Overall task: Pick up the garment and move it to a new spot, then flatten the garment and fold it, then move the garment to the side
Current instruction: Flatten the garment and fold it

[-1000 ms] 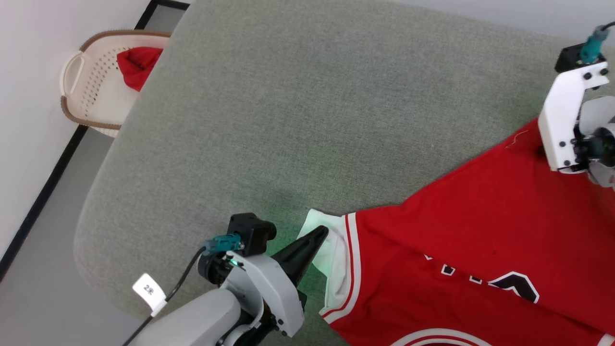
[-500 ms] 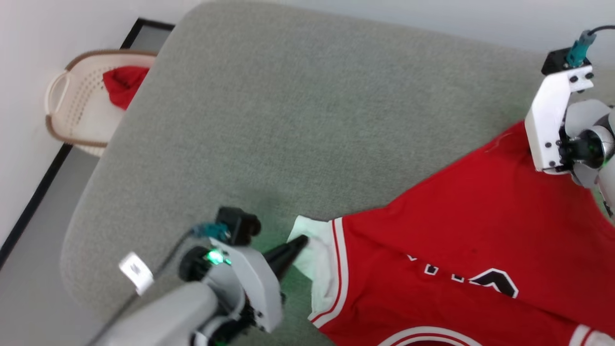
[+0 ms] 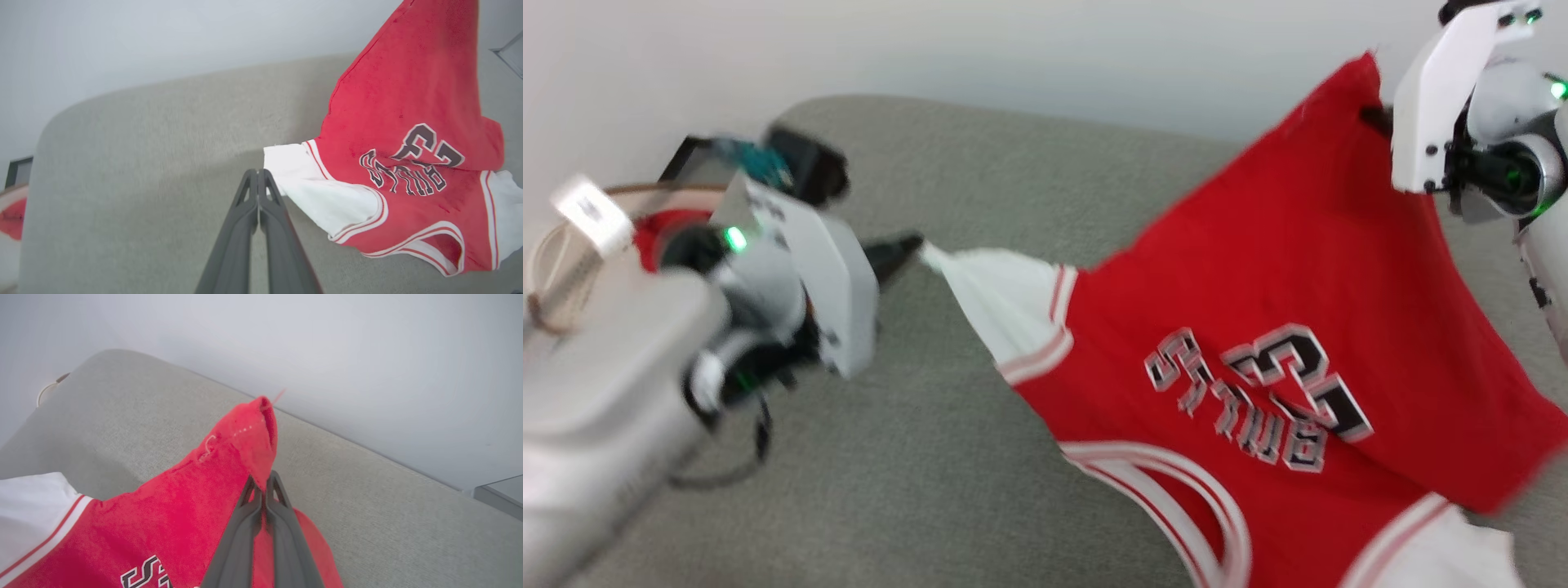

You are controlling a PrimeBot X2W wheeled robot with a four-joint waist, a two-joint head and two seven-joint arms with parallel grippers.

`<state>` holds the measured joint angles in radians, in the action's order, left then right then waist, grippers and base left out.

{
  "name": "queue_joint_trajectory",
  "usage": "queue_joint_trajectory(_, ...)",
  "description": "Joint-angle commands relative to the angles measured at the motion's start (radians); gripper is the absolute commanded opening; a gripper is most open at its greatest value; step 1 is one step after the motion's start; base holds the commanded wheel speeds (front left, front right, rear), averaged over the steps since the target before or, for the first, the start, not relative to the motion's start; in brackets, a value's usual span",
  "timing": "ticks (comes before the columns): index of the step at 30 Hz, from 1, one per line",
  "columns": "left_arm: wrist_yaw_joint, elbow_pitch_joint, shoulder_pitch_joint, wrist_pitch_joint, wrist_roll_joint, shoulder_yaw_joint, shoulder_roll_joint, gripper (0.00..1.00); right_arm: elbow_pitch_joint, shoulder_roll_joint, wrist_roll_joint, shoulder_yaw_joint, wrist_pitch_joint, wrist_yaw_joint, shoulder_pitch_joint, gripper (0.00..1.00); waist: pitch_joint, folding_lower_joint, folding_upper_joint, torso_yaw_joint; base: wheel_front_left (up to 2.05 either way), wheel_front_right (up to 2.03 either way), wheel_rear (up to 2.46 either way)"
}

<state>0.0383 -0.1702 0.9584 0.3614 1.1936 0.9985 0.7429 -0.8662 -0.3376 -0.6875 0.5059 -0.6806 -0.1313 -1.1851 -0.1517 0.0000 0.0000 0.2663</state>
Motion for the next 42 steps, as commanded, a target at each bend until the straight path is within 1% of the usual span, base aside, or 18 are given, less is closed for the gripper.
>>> queue_joint_trajectory(1, -0.014, -0.022, 0.044, 0.014, -0.009, -0.012, 0.011, 0.0, 0.004, 0.0, -0.006, -0.005, 0.024, 0.001, -0.022, 0.0, 0.06, 0.0, 0.0, -0.061, 0.0, 0.0, 0.0)
queue_joint_trajectory(3, -0.027, -0.071, 0.109, 0.032, -0.04, -0.015, 0.009, 0.0, 0.005, 0.004, 0.011, -0.009, 0.078, 0.001, -0.038, 0.0, 0.077, 0.0, 0.0, -0.079, 0.0, 0.0, 0.0)
queue_joint_trajectory(6, -0.054, -0.161, 0.208, 0.054, -0.076, -0.019, -0.013, 0.0, -0.017, 0.018, 0.031, -0.032, 0.149, 0.001, -0.067, 0.0, 0.098, 0.0, 0.0, -0.106, 0.0, 0.0, 0.0)
queue_joint_trajectory(9, -0.078, -0.258, 0.304, 0.057, -0.112, -0.024, -0.045, 0.0, -0.047, 0.039, 0.05, -0.059, 0.217, 0.001, -0.095, 0.0, 0.117, 0.0, 0.0, -0.133, 0.0, 0.0, 0.0)
queue_joint_trajectory(11, -0.086, -0.326, 0.366, 0.049, -0.128, -0.031, -0.069, 0.0, -0.063, 0.053, 0.066, -0.07, 0.258, 0.001, -0.12, 0.0, 0.126, 0.0, 0.0, -0.154, 0.0, 0.0, 0.0)
queue_joint_trajectory(12, -0.092, -0.357, 0.397, 0.041, -0.154, -0.026, -0.08, 0.0, -0.069, 0.059, 0.07, -0.078, 0.28, 0.001, -0.129, 0.0, 0.131, 0.0, 0.0, -0.162, 0.0, 0.0, 0.0)
queue_joint_trajectory(17, -0.109, -0.506, 0.521, -0.007, -0.202, -0.031, -0.13, 0.0, -0.107, 0.087, 0.096, -0.1, 0.352, 0.001, -0.178, 0.0, 0.146, 0.0, 0.0, -0.205, 0.0, 0.0, 0.0)
queue_joint_trajectory(19, -0.116, -0.556, 0.563, -0.032, -0.232, -0.026, -0.145, 0.0, -0.123, 0.096, 0.108, -0.109, 0.378, 0.001, -0.195, 0.0, 0.149, 0.0, 0.0, -0.22, 0.0, 0.0, 0.0)
queue_joint_trajectory(26, -0.135, -0.704, 0.679, -0.12, -0.279, -0.026, -0.183, 0.0, -0.173, 0.107, 0.133, -0.132, 0.443, 0.001, -0.251, 0.0, 0.142, 0.0, 0.0, -0.266, 0.0, 0.0, 0.0)
queue_joint_trajectory(33, -0.147, -0.805, 0.786, -0.19, -0.297, -0.037, -0.205, 0.0, -0.202, 0.104, 0.159, -0.15, 0.506, 0.001, -0.317, 0.0, 0.074, 0.0, 0.0, -0.296, 0.0, 0.0, 0.0)
queue_joint_trajectory(38, -0.123, -0.862, 0.873, -0.265, -0.314, -0.055, -0.223, 0.0, -0.205, 0.121, 0.18, -0.158, 0.569, 0.001, -0.371, 0.0, -0.014, 0.0, 0.0, -0.309, 0.0, 0.0, 0.0)
queue_joint_trajectory(42, -0.105, -0.905, 0.946, -0.327, -0.333, -0.062, -0.233, 0.0, -0.213, 0.138, 0.208, -0.161, 0.64, 0.001, -0.423, 0.0, -0.109, 0.0, 0.0, -0.322, 0.0, 0.0, 0.0)
